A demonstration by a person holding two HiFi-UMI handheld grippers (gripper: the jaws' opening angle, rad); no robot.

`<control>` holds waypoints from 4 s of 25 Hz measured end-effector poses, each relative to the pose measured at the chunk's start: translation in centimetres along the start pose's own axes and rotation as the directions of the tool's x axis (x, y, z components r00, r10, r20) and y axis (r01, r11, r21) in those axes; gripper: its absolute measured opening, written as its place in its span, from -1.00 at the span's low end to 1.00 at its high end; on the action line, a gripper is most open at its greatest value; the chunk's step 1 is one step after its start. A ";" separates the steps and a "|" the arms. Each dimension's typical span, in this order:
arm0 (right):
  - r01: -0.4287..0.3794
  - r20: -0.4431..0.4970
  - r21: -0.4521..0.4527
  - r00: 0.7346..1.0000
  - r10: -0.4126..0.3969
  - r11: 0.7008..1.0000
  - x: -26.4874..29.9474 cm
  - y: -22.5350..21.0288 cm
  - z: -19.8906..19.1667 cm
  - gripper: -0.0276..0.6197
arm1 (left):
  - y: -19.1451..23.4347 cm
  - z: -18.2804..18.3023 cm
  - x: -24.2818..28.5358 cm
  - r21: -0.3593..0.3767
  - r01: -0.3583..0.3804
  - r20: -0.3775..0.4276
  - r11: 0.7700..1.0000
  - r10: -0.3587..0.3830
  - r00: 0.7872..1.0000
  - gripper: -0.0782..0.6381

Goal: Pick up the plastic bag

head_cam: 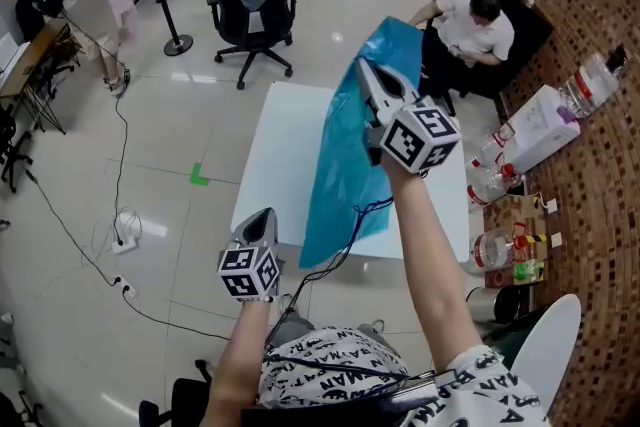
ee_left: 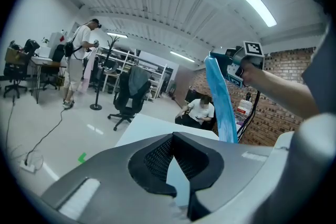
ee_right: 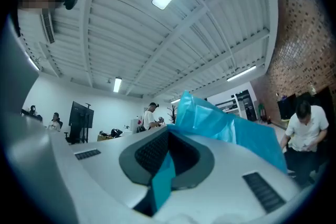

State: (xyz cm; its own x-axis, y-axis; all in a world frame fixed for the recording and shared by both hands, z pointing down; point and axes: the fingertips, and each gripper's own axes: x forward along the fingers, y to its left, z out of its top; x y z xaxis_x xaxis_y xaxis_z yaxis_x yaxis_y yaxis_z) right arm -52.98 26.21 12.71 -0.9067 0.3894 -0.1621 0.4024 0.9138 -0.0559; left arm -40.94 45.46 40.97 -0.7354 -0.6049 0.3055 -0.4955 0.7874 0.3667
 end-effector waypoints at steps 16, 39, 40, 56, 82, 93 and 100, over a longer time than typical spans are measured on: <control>0.360 0.039 0.254 0.923 -0.382 0.898 -21.2 -14.4 -7.6 -0.88 | -3.7 1.4 11.0 0.125 0.199 -0.098 0.972 -0.187 0.977 -0.78; 0.780 -0.539 0.277 0.609 -0.581 0.561 -43.8 -19.3 -36.4 -0.88 | -3.4 -19.4 26.2 0.141 0.157 -0.593 0.978 -0.043 0.804 -0.78; 0.799 -0.589 0.237 0.571 -0.572 0.553 -44.8 -18.8 -37.6 -0.87 | -3.4 -19.2 26.7 0.154 0.174 -0.603 0.973 -0.047 0.797 -0.78; 0.400 -0.853 -0.165 0.401 -0.334 0.901 -34.8 -26.2 -43.1 -0.11 | -4.7 -21.3 17.7 0.217 0.231 -0.613 0.948 -0.052 0.788 -0.78; 0.502 -0.806 -0.174 0.421 -0.415 0.847 -38.2 -22.2 -41.5 -0.10 | -2.3 -17.3 20.5 0.217 0.153 -0.500 0.964 -0.025 0.866 -0.78; 0.518 -0.623 -0.051 0.651 -0.433 0.854 -32.8 -15.0 -30.5 -0.90 | -6.8 -5.2 14.4 0.171 0.168 -0.176 0.971 -0.138 0.975 -0.78; 0.511 -0.485 -0.113 0.720 -0.496 0.852 -31.5 -9.5 -23.0 -0.91 | -9.9 -1.4 9.1 0.175 0.248 -0.129 0.953 -0.228 0.965 -0.78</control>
State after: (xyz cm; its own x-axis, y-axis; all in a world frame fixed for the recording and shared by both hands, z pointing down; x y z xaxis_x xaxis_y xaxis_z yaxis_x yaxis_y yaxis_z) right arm -31.11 7.95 41.02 -0.9139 -0.1170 0.3886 -0.1352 0.9906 -0.0195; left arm -42.13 32.02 41.36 -0.5373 -0.7785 0.3244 -0.7354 0.6208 0.2717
